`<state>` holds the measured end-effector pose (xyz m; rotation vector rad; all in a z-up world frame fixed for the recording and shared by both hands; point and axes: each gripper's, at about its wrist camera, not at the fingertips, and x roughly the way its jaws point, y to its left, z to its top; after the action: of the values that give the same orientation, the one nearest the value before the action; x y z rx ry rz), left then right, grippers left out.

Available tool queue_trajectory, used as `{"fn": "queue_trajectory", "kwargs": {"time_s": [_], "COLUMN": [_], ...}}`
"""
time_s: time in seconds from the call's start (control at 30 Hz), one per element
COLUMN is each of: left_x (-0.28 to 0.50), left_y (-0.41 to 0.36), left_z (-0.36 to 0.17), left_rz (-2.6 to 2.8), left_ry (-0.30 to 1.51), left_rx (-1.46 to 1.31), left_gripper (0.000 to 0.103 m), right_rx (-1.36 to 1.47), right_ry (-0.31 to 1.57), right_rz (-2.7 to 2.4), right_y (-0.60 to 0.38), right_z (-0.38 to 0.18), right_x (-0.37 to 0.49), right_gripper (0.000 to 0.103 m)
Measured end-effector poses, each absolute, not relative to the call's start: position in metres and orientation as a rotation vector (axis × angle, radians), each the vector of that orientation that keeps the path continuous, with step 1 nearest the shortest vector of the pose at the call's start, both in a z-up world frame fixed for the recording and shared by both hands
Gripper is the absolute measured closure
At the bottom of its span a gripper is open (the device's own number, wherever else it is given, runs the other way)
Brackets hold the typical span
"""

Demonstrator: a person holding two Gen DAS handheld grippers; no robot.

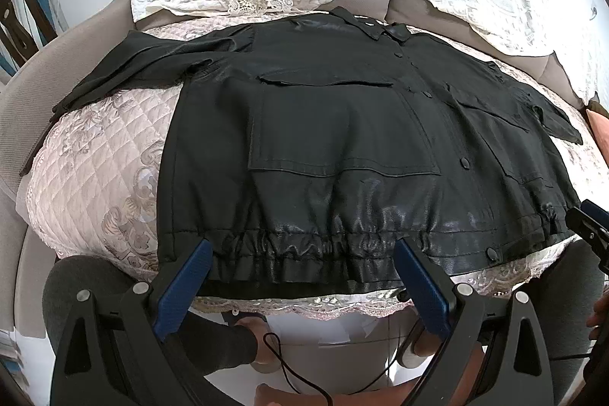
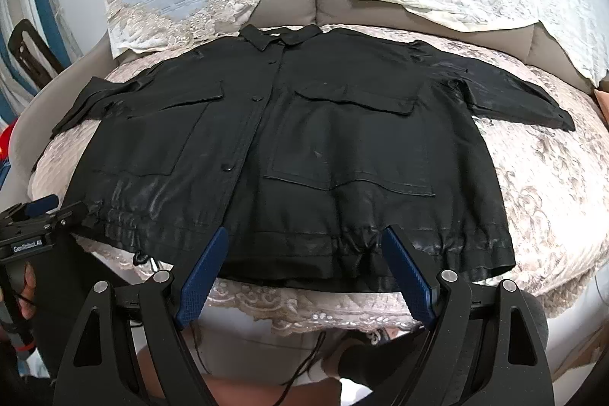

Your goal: Fold large clothes

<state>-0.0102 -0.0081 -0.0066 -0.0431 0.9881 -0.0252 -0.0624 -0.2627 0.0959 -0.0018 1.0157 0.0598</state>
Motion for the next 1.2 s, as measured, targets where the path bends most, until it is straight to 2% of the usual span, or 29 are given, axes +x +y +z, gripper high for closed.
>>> {"fn": "queue_trajectory", "kwargs": {"time_s": [1.2], "left_x": [-0.001], "left_y": [0.008], "left_z": [-0.013], "left_rz": [-0.041], "left_ry": [0.991], "left_rx": [-0.092], "left_gripper": [0.005], "right_rx": [-0.019], "right_ry": [1.048], "right_rz": [0.093], "right_y": [-0.241], "right_z": [0.093], "right_x": [-0.047], "right_gripper": [0.02]}}
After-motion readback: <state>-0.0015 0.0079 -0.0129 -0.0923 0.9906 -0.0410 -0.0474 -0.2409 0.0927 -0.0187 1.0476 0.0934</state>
